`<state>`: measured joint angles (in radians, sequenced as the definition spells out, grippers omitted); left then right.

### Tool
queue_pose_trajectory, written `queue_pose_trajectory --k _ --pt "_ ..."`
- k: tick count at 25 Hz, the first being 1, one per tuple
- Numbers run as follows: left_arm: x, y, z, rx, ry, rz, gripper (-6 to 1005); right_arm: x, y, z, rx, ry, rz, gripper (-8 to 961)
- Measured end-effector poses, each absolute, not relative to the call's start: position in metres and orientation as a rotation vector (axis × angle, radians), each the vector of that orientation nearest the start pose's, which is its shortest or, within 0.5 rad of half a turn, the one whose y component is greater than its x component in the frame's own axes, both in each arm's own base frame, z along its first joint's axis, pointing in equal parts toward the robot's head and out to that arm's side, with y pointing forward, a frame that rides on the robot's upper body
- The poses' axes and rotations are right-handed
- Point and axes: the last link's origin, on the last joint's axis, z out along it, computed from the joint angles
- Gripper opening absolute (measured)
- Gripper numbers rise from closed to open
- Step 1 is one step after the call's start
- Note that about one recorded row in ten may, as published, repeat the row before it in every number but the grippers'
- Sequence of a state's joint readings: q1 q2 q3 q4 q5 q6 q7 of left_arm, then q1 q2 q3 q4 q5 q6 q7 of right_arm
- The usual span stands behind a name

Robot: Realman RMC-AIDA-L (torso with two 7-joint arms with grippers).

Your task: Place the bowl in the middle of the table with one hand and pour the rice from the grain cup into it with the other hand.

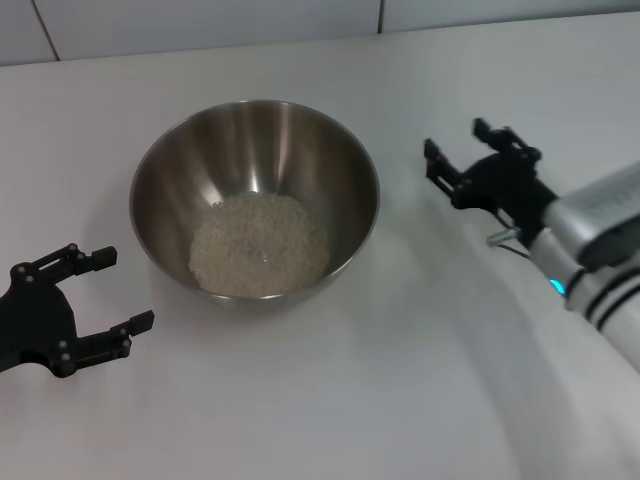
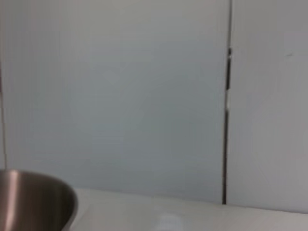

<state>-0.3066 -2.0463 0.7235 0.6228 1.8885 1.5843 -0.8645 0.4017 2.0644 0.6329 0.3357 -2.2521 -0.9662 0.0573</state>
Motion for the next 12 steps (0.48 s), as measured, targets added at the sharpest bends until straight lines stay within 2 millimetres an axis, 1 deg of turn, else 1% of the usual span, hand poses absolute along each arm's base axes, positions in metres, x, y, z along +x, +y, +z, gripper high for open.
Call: queue_pose_trajectory --k 4,6,9,11,12 --pt "-0.324 0.268 0.010 -2.626 -0.206 -0.597 827 0.325 0.305 -0.047 -1.868 0.632 0.726 709" --pt "-0.324 0.267 0.010 -2.626 -0.211 -0.596 827 0.329 0.298 -0.034 -1.919 0.632 0.805 792" --pt "-0.325 0.267 0.010 -2.625 -0.213 -0.595 827 0.330 0.295 -0.016 -2.075 0.597 0.872 804" --pt "-0.325 0.267 0.011 -2.626 -0.215 -0.597 827 0.326 0.297 -0.008 -2.198 0.559 0.896 811" --pt "-0.324 0.267 0.011 -2.627 -0.219 -0.599 827 0.317 0.300 -0.001 -2.305 0.512 0.918 815"
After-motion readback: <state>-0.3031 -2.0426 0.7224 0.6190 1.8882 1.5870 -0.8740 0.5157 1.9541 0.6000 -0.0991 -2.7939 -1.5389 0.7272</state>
